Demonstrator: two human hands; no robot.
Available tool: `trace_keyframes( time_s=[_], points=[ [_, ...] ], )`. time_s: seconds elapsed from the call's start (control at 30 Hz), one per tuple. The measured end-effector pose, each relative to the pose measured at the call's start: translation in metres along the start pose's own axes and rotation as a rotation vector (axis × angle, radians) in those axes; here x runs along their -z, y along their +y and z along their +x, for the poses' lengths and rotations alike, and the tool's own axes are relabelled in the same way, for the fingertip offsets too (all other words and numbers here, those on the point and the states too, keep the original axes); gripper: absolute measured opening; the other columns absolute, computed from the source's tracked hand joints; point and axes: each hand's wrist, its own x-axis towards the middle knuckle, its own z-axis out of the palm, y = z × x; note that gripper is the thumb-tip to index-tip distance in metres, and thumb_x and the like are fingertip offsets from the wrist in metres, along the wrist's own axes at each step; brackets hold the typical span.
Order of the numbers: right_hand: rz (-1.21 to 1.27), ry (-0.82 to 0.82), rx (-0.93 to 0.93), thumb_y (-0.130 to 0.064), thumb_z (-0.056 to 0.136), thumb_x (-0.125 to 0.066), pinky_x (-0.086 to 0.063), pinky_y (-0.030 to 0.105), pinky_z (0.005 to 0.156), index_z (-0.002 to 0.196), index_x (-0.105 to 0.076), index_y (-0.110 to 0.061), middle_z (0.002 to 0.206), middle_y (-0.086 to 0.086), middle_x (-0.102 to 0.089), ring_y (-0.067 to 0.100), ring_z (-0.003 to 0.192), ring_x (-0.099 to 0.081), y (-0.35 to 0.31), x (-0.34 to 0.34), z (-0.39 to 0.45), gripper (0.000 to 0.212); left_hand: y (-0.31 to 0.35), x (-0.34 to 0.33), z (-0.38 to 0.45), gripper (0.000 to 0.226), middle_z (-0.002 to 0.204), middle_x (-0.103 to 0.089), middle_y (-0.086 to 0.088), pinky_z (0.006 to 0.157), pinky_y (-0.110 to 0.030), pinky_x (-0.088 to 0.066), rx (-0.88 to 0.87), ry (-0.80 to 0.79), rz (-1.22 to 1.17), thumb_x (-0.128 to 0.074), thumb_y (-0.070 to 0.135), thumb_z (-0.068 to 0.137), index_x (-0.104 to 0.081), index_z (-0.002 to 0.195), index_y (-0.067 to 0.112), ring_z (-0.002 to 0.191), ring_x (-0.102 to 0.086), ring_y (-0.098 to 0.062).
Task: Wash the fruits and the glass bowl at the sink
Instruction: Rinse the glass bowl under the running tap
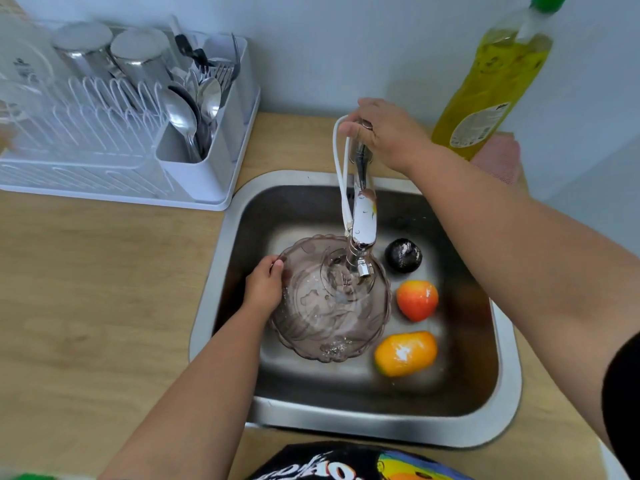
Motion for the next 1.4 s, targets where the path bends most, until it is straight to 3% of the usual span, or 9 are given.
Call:
trace_keyframes(
  time_s=[0.3,0.4,0.53,0.63,0.77,0.93,1.03,1.17,1.4],
  points=[
    [0.024,-0.015,-0.024,-0.053,0.096,-0.044,-0.035,0.031,0.095,0.127,-0.059,-0.009,0.131,0.013,-0.057,0.029,0.127,-0.048,0.005,0.0,0.005,0.056,0.003,0.0,-0.001,0.026,0.103,-0.072,-0.006,0.089,-0.034,-0.052,0.007,-0.005,0.005,-0.045,0.027,0.103,-0.066,0.111,0.015,0.097,-0.067,-0.024],
    [0.096,-0.005,-0.052,-0.058,0.093,-0.047,-0.025,0.034,0.113,0.149,-0.037,-0.018,0.154,0.011,-0.036,0.025,0.143,-0.032,0.007,-0.005,0.001,0.069,0.005,0.002,-0.003,0.027,0.105,-0.071,-0.006,0.087,-0.032,-0.049,0.016,-0.012,0.019,-0.045,0.028,0.103,-0.066,0.113,0.013,0.098,-0.065,-0.023],
    [0.476,0.365,-0.253,-0.045,0.093,-0.057,-0.027,0.023,0.107,0.148,-0.032,-0.017,0.149,0.003,-0.04,0.014,0.136,-0.037,0.003,-0.031,-0.047,0.066,0.006,0.003,-0.004,0.029,0.108,-0.071,-0.007,0.088,-0.033,-0.048,0.024,-0.017,0.015,-0.045,0.03,0.103,-0.066,0.114,0.013,0.101,-0.064,-0.024],
    [0.71,0.544,-0.555,-0.025,0.096,-0.053,-0.045,0.029,0.089,0.127,-0.051,-0.019,0.109,-0.008,-0.059,0.009,0.1,-0.057,-0.008,-0.082,-0.11,0.031,0.004,0.001,-0.001,0.028,0.102,-0.072,-0.005,0.088,-0.035,-0.052,0.021,-0.019,0.006,-0.045,0.03,0.103,-0.067,0.107,0.014,0.096,-0.066,-0.025],
    [0.493,0.047,-0.556,-0.006,0.092,-0.051,-0.039,0.025,0.086,0.107,-0.064,-0.014,0.107,0.003,-0.061,0.025,0.107,-0.057,-0.019,-0.156,-0.171,0.022,0.006,-0.002,-0.003,0.025,0.091,-0.074,-0.004,0.085,-0.04,-0.057,0.05,-0.006,-0.049,-0.042,0.028,0.104,-0.065,0.097,0.021,0.089,-0.07,-0.025],
    [0.075,-0.291,-0.389,-0.028,0.097,-0.041,-0.013,0.038,0.119,0.153,-0.026,-0.011,0.159,0.016,-0.02,0.033,0.145,-0.018,-0.023,-0.187,-0.174,0.06,0.023,0.002,-0.018,0.027,0.087,-0.066,0.007,0.068,-0.016,-0.043,0.021,0.044,-0.116,-0.04,0.026,0.106,-0.064,0.107,0.013,0.081,-0.061,-0.006],
    [0.016,-0.277,-0.428,-0.045,0.095,-0.031,0.005,0.047,0.12,0.157,-0.001,-0.021,0.164,0.012,-0.004,0.033,0.15,-0.002,-0.026,-0.196,-0.156,0.073,0.024,0.0,-0.026,0.027,0.095,-0.066,0.004,0.085,-0.031,-0.05,0.045,0.068,-0.235,-0.04,0.031,0.105,-0.065,0.101,0.02,0.094,-0.062,-0.013],
    [-0.042,-0.478,-0.159,-0.044,0.099,-0.028,-0.006,0.058,0.119,0.155,0.005,-0.026,0.163,0.001,0.019,0.033,0.15,0.012,-0.044,-0.202,-0.149,0.067,0.026,-0.003,-0.034,0.027,0.1,-0.07,-0.008,0.096,-0.051,-0.054,0.08,0.034,-0.387,-0.043,0.04,0.096,-0.067,0.089,0.031,0.103,-0.067,-0.03],
    [-0.224,-0.409,-0.161,-0.046,0.099,-0.014,-0.004,0.05,0.122,0.154,0.012,-0.025,0.164,0.003,0.015,0.035,0.151,0.002,-0.019,-0.176,-0.149,0.064,0.043,-0.006,-0.052,0.031,0.102,-0.071,-0.009,0.088,-0.047,-0.06,0.089,-0.002,-0.458,-0.037,0.033,0.106,-0.065,0.103,0.022,0.099,-0.071,-0.027]
  ],
)
